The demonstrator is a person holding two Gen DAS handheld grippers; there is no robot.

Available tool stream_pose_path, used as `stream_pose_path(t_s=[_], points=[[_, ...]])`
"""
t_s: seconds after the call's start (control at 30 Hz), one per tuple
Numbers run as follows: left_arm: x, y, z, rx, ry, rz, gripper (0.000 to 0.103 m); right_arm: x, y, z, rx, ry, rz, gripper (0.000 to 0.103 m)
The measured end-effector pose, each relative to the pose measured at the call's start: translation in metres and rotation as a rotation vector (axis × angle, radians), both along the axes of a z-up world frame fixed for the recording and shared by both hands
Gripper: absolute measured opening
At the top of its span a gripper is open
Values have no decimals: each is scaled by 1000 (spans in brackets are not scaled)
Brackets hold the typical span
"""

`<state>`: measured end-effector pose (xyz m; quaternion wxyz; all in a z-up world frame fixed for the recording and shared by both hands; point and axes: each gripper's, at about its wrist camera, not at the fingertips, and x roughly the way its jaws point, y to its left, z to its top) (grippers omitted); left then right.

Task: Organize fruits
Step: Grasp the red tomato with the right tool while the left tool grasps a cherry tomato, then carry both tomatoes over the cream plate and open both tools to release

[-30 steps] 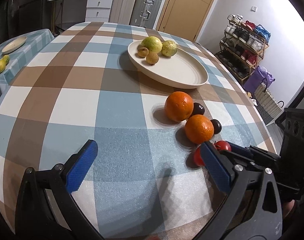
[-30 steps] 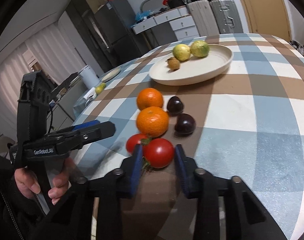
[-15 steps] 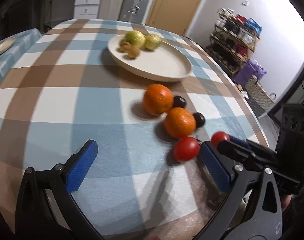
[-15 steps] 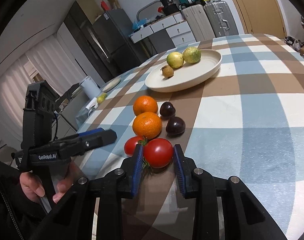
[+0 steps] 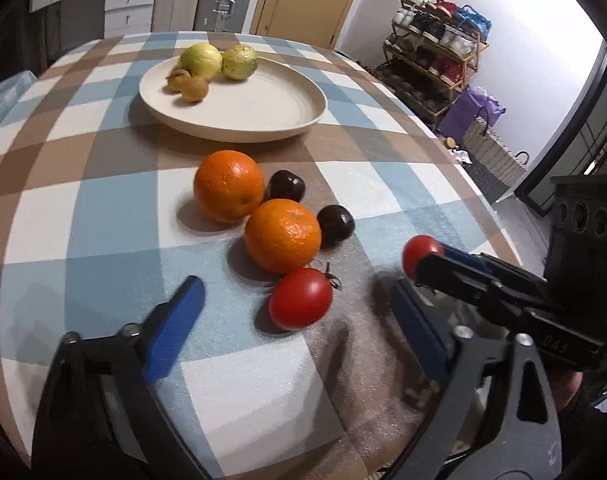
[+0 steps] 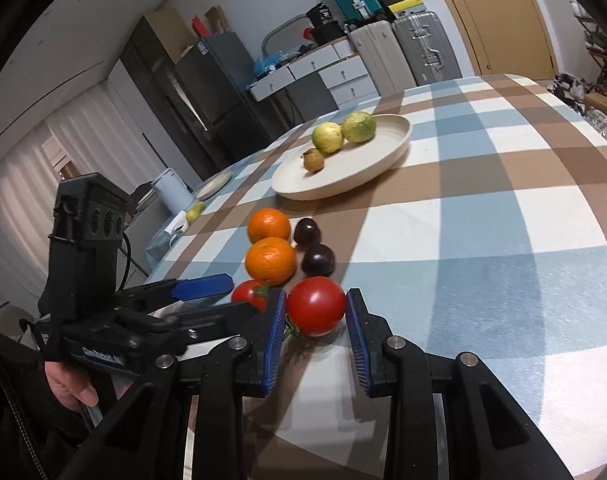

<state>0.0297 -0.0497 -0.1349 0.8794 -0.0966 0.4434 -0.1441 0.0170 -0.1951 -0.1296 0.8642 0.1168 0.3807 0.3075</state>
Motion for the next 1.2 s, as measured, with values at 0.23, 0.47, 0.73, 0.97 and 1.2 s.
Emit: stream_pose_path(t_s=[0.23,0.47,0.73,0.97,1.2], points=[[0,3,-2,-29,18,-29,28,2,-6,-1,-2,7,-18,31],[-9,5,3,-62,5,-50,27,0,0,4,-9,-8,-5,31],[-16,28,27,-116,-52,-41,27,7,13,15,-34,-20,17,31],[8,60,58,-110,-127,-6,28,24,27,34,-47,-69,32,31],[61,85,77,-84,-162,36,28,65,34,52,-56,-90,27,31]])
